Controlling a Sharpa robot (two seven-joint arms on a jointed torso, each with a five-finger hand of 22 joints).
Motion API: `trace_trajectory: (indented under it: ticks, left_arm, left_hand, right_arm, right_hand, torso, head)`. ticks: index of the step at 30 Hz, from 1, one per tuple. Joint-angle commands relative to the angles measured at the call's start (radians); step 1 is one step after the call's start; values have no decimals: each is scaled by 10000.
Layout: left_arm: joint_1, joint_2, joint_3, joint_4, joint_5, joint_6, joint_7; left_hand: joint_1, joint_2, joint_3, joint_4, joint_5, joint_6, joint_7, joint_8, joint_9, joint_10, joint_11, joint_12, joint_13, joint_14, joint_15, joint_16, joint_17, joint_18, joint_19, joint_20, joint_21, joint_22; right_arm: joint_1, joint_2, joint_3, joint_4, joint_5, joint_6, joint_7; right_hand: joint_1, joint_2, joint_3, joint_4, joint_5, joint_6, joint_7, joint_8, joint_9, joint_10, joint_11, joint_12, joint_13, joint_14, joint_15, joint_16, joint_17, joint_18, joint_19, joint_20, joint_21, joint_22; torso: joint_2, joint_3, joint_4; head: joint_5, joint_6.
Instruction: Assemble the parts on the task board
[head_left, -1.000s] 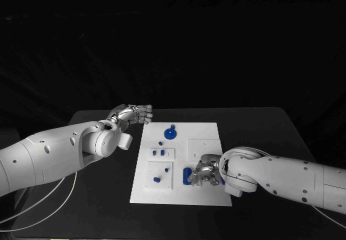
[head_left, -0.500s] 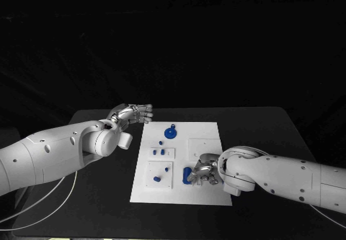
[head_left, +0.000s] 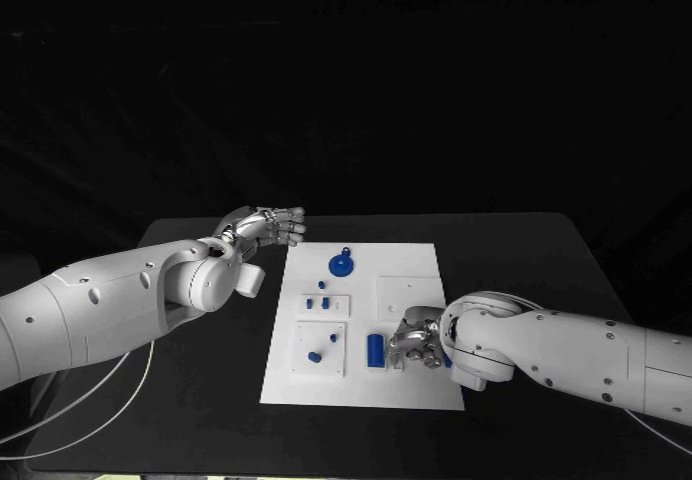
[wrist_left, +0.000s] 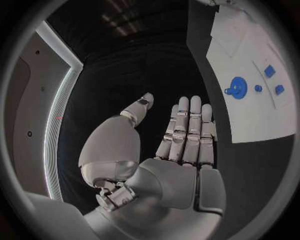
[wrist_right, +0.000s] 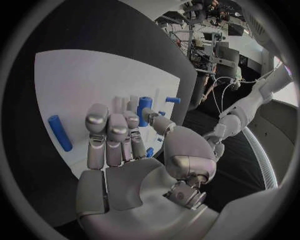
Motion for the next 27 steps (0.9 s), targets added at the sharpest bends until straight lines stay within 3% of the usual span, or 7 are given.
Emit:
trace_trajectory:
  ticks: [1,9,14,17,22,27]
  left_arm:
    - [8,9,8,12,41,145,73]
    - [7,12,8,-2,41,153,77]
    - [7,14,8,-23,41,150,83]
    - [7,0,8,-38,41,130,86]
    - [7,-3,8,-44,41,135,82]
    - [7,-2,8,-29,41,150,77]
  left_hand:
    - [-65,-6,8,75,-33,-56,-19,55,-11,-64,-21,-15,-11,38,21,-43,16,198,-25,43,-62,17]
    - [-65,-5,9,80,-33,-58,-19,55,-12,-64,-21,-15,-11,38,22,-47,22,197,-27,44,-64,20]
    - [-64,-7,9,82,-33,-59,-19,56,-12,-65,-21,-15,-12,38,22,-50,26,197,-28,44,-66,22]
    - [-63,-10,9,82,-33,-59,-19,56,-13,-66,-21,-15,-12,38,22,-52,28,197,-29,44,-67,23]
    - [-59,-16,9,81,-33,-59,-19,58,-13,-66,-21,-15,-12,38,22,-56,34,197,-31,44,-69,26]
    - [-55,-20,9,82,-33,-59,-20,59,-13,-66,-21,-14,-12,38,22,-59,39,196,-33,44,-70,29]
  right_arm:
    - [-8,8,-1,27,-144,114,-2]
    - [-8,-76,-1,33,-143,-96,113]
    - [-4,-368,23,152,-203,-396,361]
    - [52,-674,191,332,-385,-406,540]
    - [346,-1134,402,557,-741,-146,630]
    - [522,-1573,592,645,-1063,203,498]
  right_hand:
    - [-74,-71,69,-8,64,64,11,-23,-18,77,13,-45,11,-22,-68,-52,18,988,-14,69,67,139]
    - [-268,-356,-41,-77,85,77,22,-46,-35,88,25,-53,20,-5,-55,-66,23,988,6,94,85,138]
    - [-296,-652,-200,-240,95,41,31,-81,-46,91,31,-52,37,8,-53,-75,29,988,24,81,90,131]
    - [-201,-847,-322,-413,121,-30,52,-116,-41,86,52,-34,62,17,-35,-81,33,988,42,61,89,123]
    - [85,-1127,-578,-671,194,-93,72,-140,-12,87,69,9,108,30,-19,-96,41,988,64,30,69,103]
    - [302,-1229,-804,-691,107,-58,64,-116,29,88,61,11,120,34,-21,-117,44,988,59,36,49,94]
  torso:
    - [0,2,1]
    - [1,-4,2]
    - [-1,4,-2]
    - [-8,8,-11]
    - [-4,16,-22]
    - [0,20,-20]
  head:
    - [3,-3]
    - [-5,7]
    - [-11,32]
    - [-18,49]
    - [-75,98]
    - [-168,132]
